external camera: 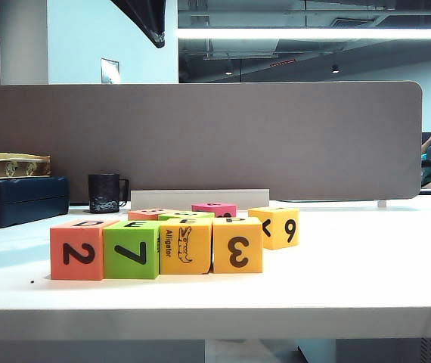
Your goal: Select the appropriate blocks from the scattered letter blocks on the table and arrange them in a row to spell out "DEEP".
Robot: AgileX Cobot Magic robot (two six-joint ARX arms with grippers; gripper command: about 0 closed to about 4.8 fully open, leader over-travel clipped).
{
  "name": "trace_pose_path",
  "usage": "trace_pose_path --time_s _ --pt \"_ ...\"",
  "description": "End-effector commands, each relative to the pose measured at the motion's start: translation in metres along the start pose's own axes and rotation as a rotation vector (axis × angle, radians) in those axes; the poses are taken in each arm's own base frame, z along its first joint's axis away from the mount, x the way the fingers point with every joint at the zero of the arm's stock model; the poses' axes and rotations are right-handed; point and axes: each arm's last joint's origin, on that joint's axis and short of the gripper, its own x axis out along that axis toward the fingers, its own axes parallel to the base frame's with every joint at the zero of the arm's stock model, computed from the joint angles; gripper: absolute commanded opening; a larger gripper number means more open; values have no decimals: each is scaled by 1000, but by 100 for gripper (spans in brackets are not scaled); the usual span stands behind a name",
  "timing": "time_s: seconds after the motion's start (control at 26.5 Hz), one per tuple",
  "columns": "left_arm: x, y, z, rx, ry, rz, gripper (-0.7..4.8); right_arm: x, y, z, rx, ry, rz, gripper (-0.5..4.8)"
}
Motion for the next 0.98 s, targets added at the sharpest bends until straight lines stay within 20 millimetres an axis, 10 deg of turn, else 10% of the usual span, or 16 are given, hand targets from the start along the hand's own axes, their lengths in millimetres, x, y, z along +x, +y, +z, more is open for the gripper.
trace_pose_path --time_s 0.04,0.98 --pt "-3 0 1 0 -16 0 -6 0 0 0 -2 -11 -5 -5" --pt "-3 0 2 0 -23 0 -6 -2 0 2 0 -40 -5 -5"
